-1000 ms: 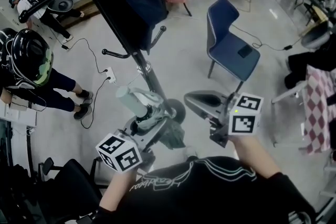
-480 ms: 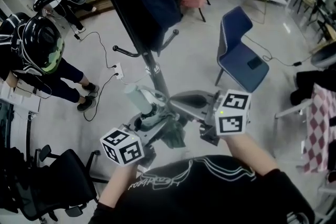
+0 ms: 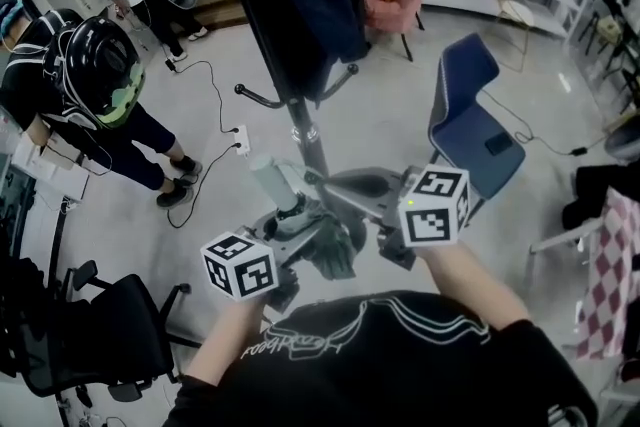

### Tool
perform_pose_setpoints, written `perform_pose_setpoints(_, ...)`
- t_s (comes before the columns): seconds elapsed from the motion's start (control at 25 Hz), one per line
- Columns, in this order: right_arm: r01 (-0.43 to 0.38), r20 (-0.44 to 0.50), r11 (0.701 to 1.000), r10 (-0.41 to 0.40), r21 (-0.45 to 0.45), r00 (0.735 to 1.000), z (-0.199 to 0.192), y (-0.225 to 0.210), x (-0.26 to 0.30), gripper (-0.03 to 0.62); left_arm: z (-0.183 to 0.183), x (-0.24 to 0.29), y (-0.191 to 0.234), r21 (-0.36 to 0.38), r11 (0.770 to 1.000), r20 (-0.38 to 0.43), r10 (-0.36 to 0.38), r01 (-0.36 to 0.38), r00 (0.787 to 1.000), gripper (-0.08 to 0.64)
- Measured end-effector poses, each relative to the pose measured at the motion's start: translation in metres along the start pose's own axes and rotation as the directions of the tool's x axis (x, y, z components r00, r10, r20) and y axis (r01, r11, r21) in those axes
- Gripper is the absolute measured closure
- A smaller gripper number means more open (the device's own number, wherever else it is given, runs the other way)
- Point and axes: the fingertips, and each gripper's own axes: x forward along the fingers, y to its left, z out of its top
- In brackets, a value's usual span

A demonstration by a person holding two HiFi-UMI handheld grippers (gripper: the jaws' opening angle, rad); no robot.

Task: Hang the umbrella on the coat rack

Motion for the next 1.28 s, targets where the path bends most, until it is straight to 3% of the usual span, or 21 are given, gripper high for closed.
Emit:
perform_pose_setpoints(0.32,0.015,-0.011,0.999,-0.014,0.037,1.000,-0.008,-0.011,-0.006,0.581,-0.017,0.002,0.013,-0.068,0.997,-0.018,0.020,-0.021,1.000,0.310)
perform_pose_setpoints(0.72,0.037,0.000,0.996,-0.037,0.086,0.999,-0.015,-0.014,-0.019,0.581,-0.059,0.013,0.037,-0.141,0.990,-0.111,0.010,-0.025,0.994,0.308)
perform_pose_setpoints(0.92,0.054,0.013,0.993,-0.056,0.103,0.998,-0.016,-0.010,-0.028,0.581,-0.089,0.015,0.057,-0.114,0.991,-0.183,0.046,-0.068,0.982,0.307)
perform_pose_setpoints(1.16,0.097,0.020,0.986,-0.100,0.137,0.995,-0.023,-0.008,-0.039,0.581,-0.123,0.017,0.088,-0.139,0.983,-0.237,0.084,-0.120,0.968,0.300)
perform_pose_setpoints(1.28,0.122,0.014,0.981,-0.125,0.148,0.992,-0.027,-0.007,-0.041,0.581,-0.135,0.020,0.096,-0.109,0.986,-0.273,0.092,-0.126,0.958,0.282)
